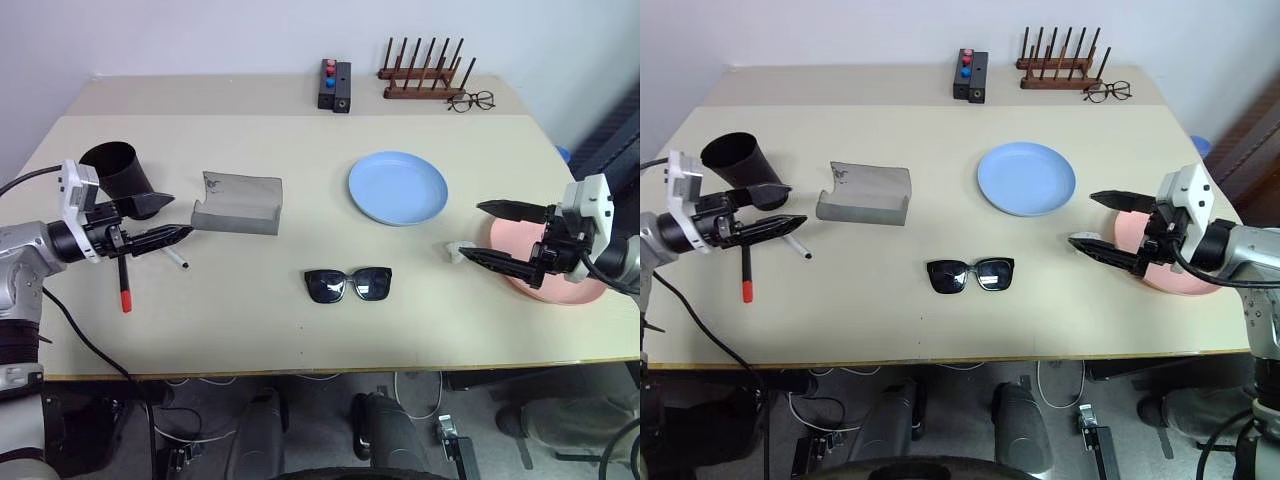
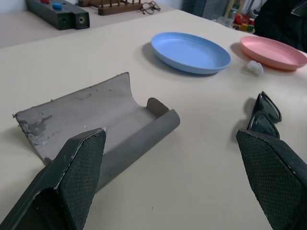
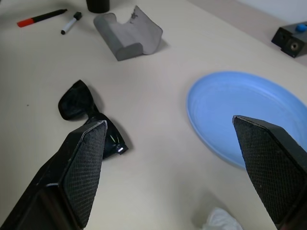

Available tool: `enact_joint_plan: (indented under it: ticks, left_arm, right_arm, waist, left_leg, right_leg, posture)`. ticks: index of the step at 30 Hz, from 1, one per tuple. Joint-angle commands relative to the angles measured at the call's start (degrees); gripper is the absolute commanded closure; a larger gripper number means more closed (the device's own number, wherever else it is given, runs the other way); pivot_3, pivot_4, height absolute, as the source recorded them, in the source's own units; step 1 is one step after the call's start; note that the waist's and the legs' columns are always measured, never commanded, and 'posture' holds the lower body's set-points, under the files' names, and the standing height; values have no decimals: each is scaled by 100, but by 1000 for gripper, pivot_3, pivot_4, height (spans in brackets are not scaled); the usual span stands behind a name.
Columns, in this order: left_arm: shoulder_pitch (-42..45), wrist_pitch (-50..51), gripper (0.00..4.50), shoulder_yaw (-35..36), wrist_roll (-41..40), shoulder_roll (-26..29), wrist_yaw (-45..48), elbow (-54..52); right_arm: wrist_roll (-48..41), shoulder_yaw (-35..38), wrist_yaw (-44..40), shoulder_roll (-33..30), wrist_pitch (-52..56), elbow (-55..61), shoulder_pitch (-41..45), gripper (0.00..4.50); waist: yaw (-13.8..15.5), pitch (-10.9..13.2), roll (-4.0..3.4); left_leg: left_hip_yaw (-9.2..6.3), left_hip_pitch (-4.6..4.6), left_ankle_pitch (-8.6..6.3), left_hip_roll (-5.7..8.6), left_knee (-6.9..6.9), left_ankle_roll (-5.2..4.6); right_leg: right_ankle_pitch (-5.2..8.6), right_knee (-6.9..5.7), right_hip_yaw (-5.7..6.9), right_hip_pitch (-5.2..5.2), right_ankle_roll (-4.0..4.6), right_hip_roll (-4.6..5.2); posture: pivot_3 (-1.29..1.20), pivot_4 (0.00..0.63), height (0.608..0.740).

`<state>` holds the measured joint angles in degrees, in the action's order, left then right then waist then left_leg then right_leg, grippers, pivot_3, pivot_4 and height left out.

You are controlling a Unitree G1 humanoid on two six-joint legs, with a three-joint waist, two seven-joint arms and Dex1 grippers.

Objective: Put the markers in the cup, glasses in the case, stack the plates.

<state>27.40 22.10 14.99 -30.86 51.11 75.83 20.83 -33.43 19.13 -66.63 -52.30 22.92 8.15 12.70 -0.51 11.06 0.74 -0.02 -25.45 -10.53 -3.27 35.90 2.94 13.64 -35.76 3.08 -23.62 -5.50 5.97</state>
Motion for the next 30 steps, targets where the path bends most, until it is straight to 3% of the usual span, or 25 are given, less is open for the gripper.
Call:
enact_joint_plan:
  ticks: [1,11,20,24,28,30]
  left_arm:
    - [97,197,0,129,-69,123,-58,-76]
    - [59,1321,0,383,-498,217,-521,-653]
    - [-853,1458,0,1612,-790,431,-889,-818]
    - [-1448,2290,0,1815,-896,502,-1611,-1680]
    - [-1790,3720,0,2237,-1075,401,-2981,-2746]
    - [-1982,4134,0,2400,-1299,382,-3119,-3094]
  right_arm:
    - [-82,10,104,68,-45,140,150,217]
    - [11,-412,162,279,-148,-126,710,217]
    - [105,-1066,418,920,-186,-69,1377,217]
    - [-22,-1185,400,1076,-62,37,1574,217]
    - [97,-1301,203,1175,-272,-365,1714,217]
    - [132,-1337,183,1236,-341,-391,1684,217]
  waist:
    - [-3,0,0]
    - [-12,0,0]
    - [-24,2,-2]
    - [12,2,-3]
    - [-6,1,0]
    - [-18,1,0]
  left_leg:
    - [0,0,0,0,0,0]
    - [1,0,0,-2,-2,0]
    - [15,0,1,-13,-29,-1]
    - [17,-6,1,-13,-29,0]
    - [23,-5,0,-15,-22,1]
    - [24,0,0,-16,-25,2]
  right_leg:
    - [0,0,0,-1,0,0]
    - [0,0,0,-3,0,-1]
    - [-1,-4,-5,-26,2,-9]
    - [-1,-1,-5,-26,2,-8]
    - [-4,9,-8,-22,6,-7]
    - [-4,9,-8,-18,6,-7]
  posture:
    - [0,150,740]
    - [0,150,740]
    - [0,150,740]
    - [0,150,740]
    - [0,150,740]
    - [0,150,740]
